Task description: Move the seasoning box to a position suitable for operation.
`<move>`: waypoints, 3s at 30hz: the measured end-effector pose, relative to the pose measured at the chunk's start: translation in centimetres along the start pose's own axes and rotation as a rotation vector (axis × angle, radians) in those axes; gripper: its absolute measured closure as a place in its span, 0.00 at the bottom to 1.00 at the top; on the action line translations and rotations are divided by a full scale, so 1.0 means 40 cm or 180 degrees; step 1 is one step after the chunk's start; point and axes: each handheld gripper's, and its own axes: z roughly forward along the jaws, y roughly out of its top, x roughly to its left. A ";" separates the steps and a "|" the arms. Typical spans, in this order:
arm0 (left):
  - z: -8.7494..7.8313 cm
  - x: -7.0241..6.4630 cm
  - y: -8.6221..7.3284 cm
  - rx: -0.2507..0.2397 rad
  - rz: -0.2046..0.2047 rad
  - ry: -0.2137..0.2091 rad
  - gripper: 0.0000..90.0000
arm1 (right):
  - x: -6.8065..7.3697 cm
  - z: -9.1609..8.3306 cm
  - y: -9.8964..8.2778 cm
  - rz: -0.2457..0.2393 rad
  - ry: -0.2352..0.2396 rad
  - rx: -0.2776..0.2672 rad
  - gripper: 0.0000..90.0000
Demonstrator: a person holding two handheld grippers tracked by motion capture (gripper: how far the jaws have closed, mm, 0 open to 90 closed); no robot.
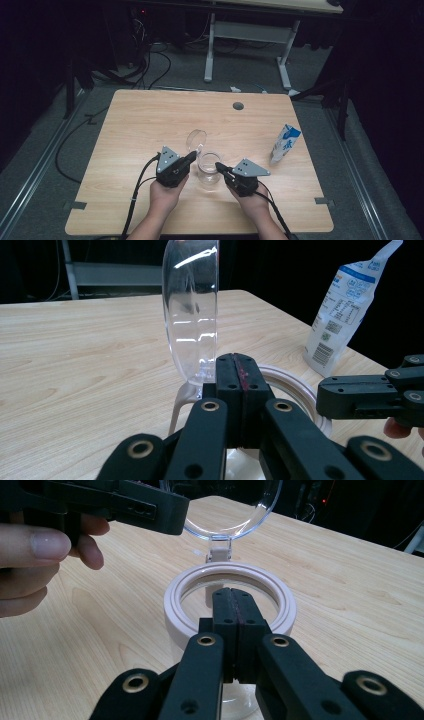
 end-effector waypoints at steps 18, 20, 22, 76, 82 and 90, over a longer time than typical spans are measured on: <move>-0.016 0.020 -0.070 0.0206 0.0056 0.0072 1.00 | -0.002 -0.009 0.002 0.0003 0.0020 -0.0012 0.95; -0.028 0.029 -0.078 0.0226 0.0081 0.0100 1.00 | -0.001 -0.018 0.007 0.0017 0.0016 -0.0082 0.93; -0.042 0.044 -0.088 0.0276 0.0108 0.0127 0.97 | -0.006 -0.032 0.014 0.0024 -0.0021 -0.0150 0.92; -0.203 0.179 -0.180 0.0629 0.0324 0.0419 0.62 | -0.267 -0.210 -0.126 0.0820 -0.1678 0.0210 0.53; -0.210 0.185 -0.180 0.0600 0.0286 0.0427 0.62 | -0.289 -0.187 -0.087 0.0882 -0.1828 0.0253 0.41; -0.209 0.184 -0.183 0.0607 0.0305 0.0420 0.62 | -0.324 -0.150 -0.092 0.1034 -0.2111 0.0446 0.30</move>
